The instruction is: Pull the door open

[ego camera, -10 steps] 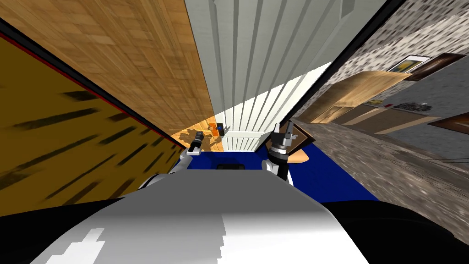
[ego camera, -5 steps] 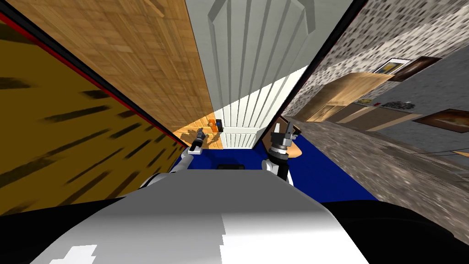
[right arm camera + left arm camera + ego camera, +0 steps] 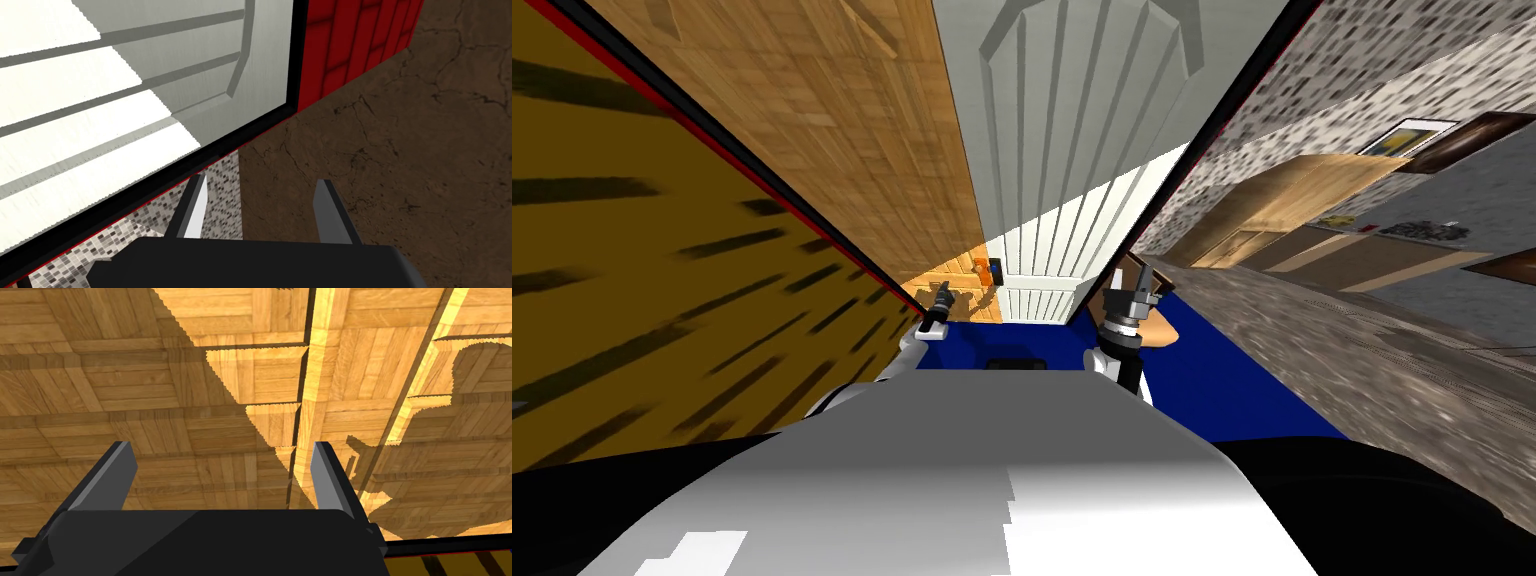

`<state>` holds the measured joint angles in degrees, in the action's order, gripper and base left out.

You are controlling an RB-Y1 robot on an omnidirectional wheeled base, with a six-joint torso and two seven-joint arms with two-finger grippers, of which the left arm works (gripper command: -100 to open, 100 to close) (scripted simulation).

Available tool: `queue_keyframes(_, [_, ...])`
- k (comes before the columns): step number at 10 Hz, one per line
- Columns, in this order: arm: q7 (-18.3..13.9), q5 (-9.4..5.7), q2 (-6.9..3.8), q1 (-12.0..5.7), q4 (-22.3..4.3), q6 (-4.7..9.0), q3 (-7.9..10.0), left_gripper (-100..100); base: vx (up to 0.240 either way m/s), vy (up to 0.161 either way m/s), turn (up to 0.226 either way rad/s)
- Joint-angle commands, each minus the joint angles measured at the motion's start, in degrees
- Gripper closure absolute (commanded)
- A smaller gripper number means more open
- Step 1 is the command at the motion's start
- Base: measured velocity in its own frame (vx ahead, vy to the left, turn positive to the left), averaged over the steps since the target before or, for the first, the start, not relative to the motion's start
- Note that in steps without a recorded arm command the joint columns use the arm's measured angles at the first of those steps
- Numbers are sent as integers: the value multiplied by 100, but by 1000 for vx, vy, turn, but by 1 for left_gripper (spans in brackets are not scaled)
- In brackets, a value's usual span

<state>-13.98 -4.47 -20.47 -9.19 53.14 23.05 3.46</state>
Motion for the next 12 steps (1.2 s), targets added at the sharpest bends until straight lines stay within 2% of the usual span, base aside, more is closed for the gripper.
queue_keyframes(1, [18,-27,-107,84,-63,1,141,-100,114,154,126])
queue_keyframes(3, [35,-27,-92,62,-78,10,155,-100,161,61,-10])
queue_keyframes(5, [46,-15,-28,-1,-63,25,115,-100,187,-5,-85])
queue_keyframes(9, [56,31,200,-207,33,64,-83,-100,175,-95,-130])
queue_keyframes(10, [61,24,169,-207,-36,74,-42,-100,78,-65,-30])
queue_keyframes(11, [61,24,169,-207,-36,74,-42,100,-11,7,32])
queue_keyframes(12, [61,24,169,-207,-36,74,-42,100,-28,28,16])
